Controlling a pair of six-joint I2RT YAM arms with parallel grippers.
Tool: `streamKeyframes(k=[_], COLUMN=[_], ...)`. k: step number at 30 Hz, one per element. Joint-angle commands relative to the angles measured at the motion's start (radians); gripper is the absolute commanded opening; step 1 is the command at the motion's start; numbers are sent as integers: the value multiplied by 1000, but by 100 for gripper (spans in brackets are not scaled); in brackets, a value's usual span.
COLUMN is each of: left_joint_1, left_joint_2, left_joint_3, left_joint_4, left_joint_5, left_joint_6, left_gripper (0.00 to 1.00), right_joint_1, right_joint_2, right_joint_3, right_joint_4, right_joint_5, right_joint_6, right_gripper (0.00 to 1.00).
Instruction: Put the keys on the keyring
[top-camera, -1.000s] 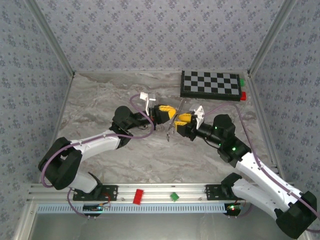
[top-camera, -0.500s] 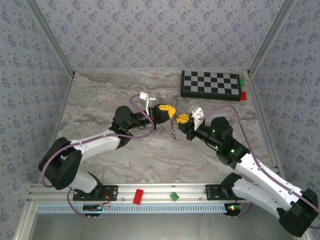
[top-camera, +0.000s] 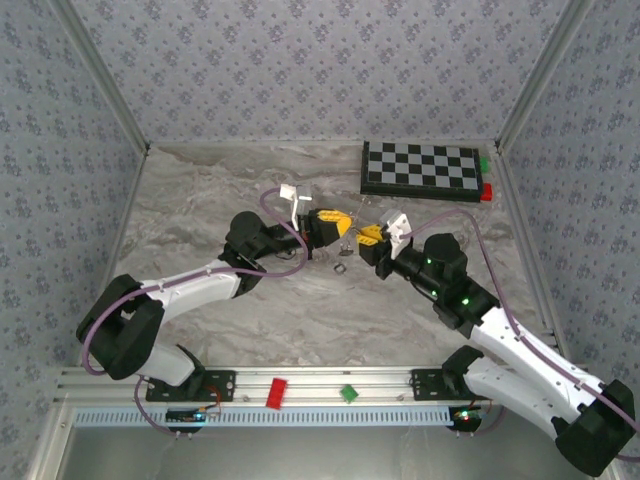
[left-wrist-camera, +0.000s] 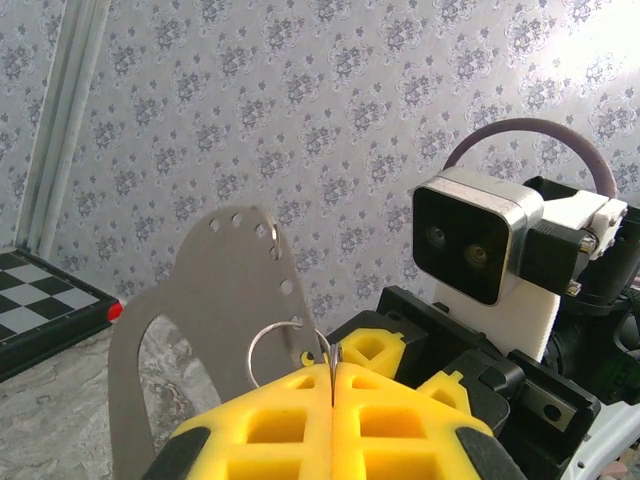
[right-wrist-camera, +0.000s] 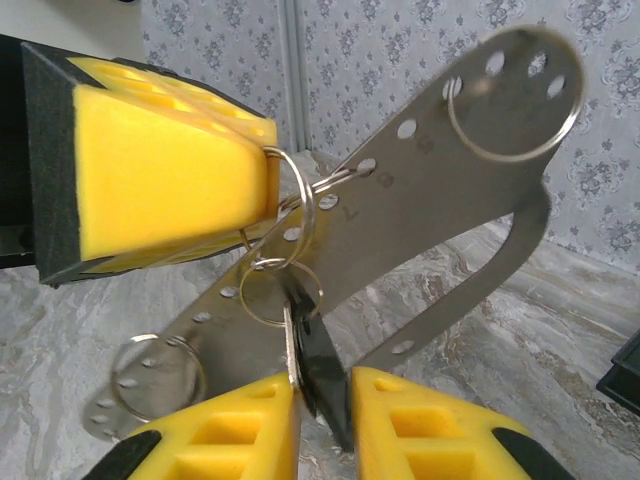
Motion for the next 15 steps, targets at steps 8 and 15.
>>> streamKeyframes(k=[8, 15], left_joint_1=[-2, -3], left_joint_2=[-19, -15], left_joint_3=[16, 19], left_joint_4=[52, 52], left_joint_5=[24, 28], left_joint_6=[-14, -15], left_gripper=[0, 0], right_joint_1=[-2, -2], right_joint_2=[17, 16], right_joint_3=[-26, -41], right_joint_4=[114, 141], right_joint_5=[-45, -51], right_joint_6=[-50, -59], right_gripper=[20, 5])
